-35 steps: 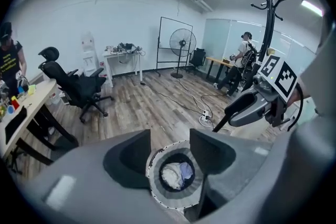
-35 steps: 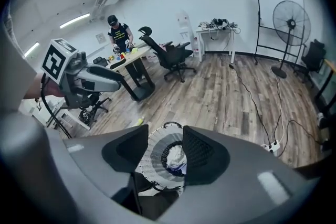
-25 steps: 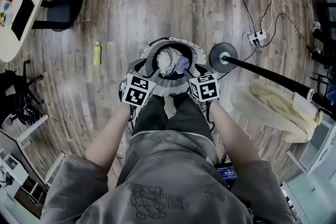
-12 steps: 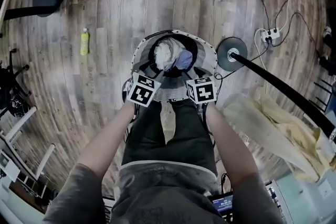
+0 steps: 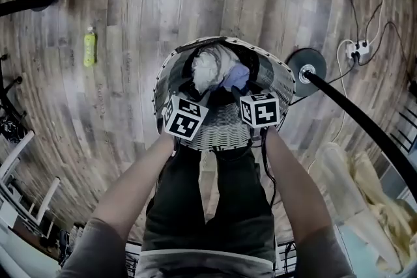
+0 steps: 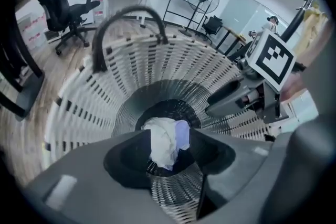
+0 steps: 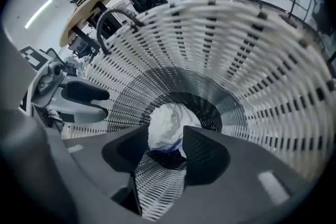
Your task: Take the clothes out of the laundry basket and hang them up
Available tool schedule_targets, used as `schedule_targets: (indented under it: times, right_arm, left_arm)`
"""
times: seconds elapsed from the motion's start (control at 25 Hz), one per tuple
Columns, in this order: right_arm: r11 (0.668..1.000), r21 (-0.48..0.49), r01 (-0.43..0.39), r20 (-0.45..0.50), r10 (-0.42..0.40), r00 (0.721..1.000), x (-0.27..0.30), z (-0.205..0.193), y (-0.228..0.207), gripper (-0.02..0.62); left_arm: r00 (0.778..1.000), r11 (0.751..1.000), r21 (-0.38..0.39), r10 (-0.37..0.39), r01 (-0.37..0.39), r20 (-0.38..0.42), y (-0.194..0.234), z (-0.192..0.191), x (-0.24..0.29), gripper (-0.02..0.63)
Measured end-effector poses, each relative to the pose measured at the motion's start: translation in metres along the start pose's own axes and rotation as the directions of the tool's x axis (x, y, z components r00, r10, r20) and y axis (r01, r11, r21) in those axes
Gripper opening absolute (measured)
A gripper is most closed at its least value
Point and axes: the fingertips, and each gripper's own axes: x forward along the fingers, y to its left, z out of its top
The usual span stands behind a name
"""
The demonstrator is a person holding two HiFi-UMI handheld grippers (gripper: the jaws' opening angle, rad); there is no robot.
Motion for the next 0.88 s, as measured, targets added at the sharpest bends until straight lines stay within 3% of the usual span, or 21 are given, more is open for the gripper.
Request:
schedule_targets:
  times: [0.32, 0.56, 0.76, 0.88]
  right_arm:
    - [0.998, -0.065, 0.013, -0.007, -0.013, 1.0, 0.08, -0.009, -0.027, 0.243]
    - [0.99, -0.138, 0.036, -0.037, -0.041, 0.998, 0.131, -0.018, -0.052, 0.261]
    - [0.992, -0.111, 0.058, -0.092, -0.068, 0.993, 0.168, -0.03, -0.07, 0.267]
    - [0.988, -0.141, 0.063, -0.124, -0.081, 0.989, 0.188, -0.033, -0.074, 0.268]
  left_arm:
    - [1.0, 0.995, -0.104, -0.009, 0.006, -0.021, 0.023, -0.045, 0.081, 0.23]
    - [0.997, 0.998, -0.055, -0.019, 0.016, -0.07, 0.027, -0.073, 0.126, 0.23]
    - [0.994, 0.999, -0.034, -0.044, 0.041, -0.101, 0.032, -0.089, 0.163, 0.23]
    - [0.992, 0.995, -0.081, -0.058, 0.049, -0.113, 0.037, -0.094, 0.176, 0.23]
